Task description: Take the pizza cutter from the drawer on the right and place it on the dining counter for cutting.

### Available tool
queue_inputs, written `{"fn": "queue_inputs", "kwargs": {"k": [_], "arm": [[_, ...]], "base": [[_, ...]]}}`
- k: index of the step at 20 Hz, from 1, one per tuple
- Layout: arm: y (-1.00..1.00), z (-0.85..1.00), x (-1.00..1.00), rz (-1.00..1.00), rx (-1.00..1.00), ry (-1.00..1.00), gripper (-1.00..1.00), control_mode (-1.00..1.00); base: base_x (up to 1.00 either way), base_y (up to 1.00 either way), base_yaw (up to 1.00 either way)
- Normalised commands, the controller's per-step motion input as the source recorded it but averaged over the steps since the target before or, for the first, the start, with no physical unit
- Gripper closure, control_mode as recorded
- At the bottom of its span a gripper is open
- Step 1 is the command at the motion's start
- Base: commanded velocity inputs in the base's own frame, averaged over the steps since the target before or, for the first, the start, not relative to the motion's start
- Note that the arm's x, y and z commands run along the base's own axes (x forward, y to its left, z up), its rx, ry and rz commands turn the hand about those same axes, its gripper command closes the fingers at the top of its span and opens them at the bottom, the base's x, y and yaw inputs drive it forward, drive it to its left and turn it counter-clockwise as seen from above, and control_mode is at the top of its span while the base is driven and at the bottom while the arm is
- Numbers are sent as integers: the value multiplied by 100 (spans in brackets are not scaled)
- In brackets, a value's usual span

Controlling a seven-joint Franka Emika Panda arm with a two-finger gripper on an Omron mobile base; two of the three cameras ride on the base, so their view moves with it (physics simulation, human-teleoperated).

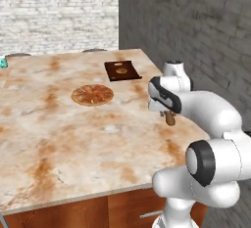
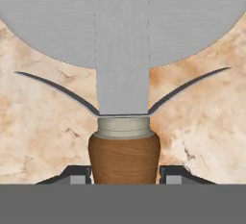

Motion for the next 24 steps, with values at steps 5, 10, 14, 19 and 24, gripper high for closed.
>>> {"fn": "queue_inputs", "kwargs": {"k": [5,10,14,19,24], "arm": [[26,-17,53,20,1,-5,100,-100],[16,-34,34,19,1,-4,100,-100],[25,-53,6,7,0,0,100,-100],[16,-60,0,6,0,0,100,-100],[10,-59,0,7,0,0,100,-100]], "base": [[0,0,0],[0,0,0],[0,0,0],[0,0,0],[0,0,0]]}}
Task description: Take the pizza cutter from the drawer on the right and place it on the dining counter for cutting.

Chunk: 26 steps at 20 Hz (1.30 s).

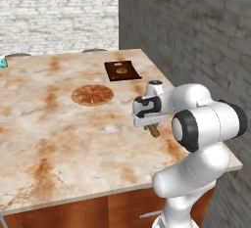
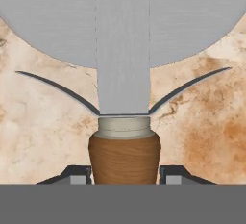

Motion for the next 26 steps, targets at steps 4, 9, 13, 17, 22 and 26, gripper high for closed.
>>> {"fn": "queue_inputs", "kwargs": {"k": [4,9,13,17,22,26], "arm": [[4,-42,0,7,0,0,100,-100],[0,-14,0,4,0,-1,100,-100],[0,0,0,0,0,0,-100,-100],[0,0,0,0,0,0,-100,-100],[0,31,-1,1,0,0,-100,-100],[0,86,-18,1,1,0,-100,-100]], "base": [[0,0,0],[0,0,0],[0,0,0],[0,0,0],[0,0,0],[0,0,0]]}}
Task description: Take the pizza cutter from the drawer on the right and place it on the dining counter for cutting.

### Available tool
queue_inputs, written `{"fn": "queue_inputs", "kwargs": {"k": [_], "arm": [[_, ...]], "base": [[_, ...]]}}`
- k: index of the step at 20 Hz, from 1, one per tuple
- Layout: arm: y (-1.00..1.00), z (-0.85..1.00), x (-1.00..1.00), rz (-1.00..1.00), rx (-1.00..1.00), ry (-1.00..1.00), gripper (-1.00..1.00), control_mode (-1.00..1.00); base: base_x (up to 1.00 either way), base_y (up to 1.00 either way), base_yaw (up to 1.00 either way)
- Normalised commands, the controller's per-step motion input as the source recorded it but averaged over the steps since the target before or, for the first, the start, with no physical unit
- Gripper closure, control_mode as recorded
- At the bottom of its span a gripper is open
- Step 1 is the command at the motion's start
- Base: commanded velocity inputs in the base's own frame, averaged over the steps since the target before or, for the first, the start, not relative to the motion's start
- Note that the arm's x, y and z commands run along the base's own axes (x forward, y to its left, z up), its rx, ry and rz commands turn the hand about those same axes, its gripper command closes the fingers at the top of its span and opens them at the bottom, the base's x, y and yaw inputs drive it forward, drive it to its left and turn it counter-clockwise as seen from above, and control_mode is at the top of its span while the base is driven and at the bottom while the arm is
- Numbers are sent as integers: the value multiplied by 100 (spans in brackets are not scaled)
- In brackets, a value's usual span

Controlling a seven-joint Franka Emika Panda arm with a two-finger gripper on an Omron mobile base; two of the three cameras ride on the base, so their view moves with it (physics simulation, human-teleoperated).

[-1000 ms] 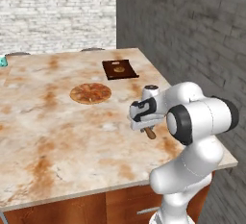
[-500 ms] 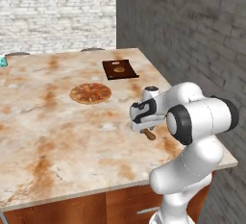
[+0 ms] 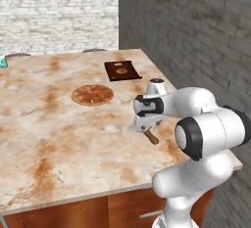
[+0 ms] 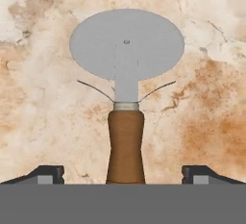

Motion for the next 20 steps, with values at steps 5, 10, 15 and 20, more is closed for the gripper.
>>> {"fn": "queue_inputs", "kwargs": {"k": [5,10,15,20], "arm": [[0,89,-68,0,0,0,-100,-100],[0,80,-100,0,0,0,-100,-100],[-15,84,-100,-10,1,-4,-100,-100],[-35,71,-100,-21,6,-2,-100,-100]], "base": [[0,0,0],[0,0,0],[0,0,0],[0,0,0]]}}
